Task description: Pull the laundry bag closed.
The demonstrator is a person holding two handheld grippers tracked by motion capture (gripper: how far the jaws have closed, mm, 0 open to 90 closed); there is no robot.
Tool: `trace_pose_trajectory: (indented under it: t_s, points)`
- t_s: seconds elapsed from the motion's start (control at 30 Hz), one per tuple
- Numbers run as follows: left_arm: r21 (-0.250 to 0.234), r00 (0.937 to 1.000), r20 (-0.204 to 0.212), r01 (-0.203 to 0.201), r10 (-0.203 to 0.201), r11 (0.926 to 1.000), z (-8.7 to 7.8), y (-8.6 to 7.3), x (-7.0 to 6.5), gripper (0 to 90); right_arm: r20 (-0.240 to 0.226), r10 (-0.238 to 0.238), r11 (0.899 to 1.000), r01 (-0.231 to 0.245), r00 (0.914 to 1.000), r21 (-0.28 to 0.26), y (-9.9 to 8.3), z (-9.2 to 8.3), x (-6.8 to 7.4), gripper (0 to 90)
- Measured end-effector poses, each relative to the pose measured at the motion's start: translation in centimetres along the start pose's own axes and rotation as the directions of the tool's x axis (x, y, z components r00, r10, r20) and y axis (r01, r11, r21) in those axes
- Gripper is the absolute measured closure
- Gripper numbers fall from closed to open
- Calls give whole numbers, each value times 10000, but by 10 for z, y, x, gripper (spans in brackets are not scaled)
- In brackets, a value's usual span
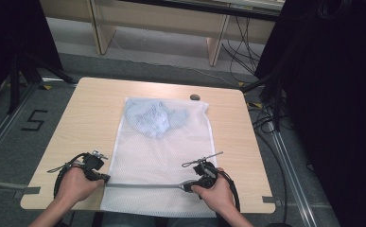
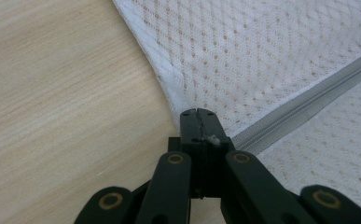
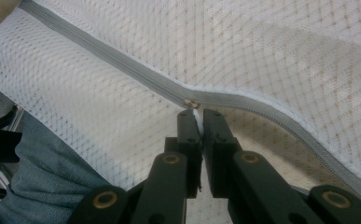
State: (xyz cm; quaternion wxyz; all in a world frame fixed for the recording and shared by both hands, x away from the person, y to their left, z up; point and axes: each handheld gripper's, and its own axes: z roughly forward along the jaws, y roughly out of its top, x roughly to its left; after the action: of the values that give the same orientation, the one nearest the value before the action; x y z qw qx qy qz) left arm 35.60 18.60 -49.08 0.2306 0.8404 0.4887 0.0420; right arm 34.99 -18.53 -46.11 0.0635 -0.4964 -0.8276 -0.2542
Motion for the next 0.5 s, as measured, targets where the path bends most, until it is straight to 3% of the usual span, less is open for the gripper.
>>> trace_pose_trajectory:
  t_s: [0.07,0.17,0.5]
  points:
    - [-1,10000,-5,5,-5,10000,0,0,0,898,70,-149,9999,150,9999,-23,0,-1,-2,870]
    - [4,10000,-1,9,-9,10000,0,0,0,897,9,130,9999,-130,9999,19,-2,-1,-2,870]
    - [-43,10000,-62,-38,38,10000,0,0,0,898,-2,103,9999,-103,9999,-18,-3,-4,-5,869]
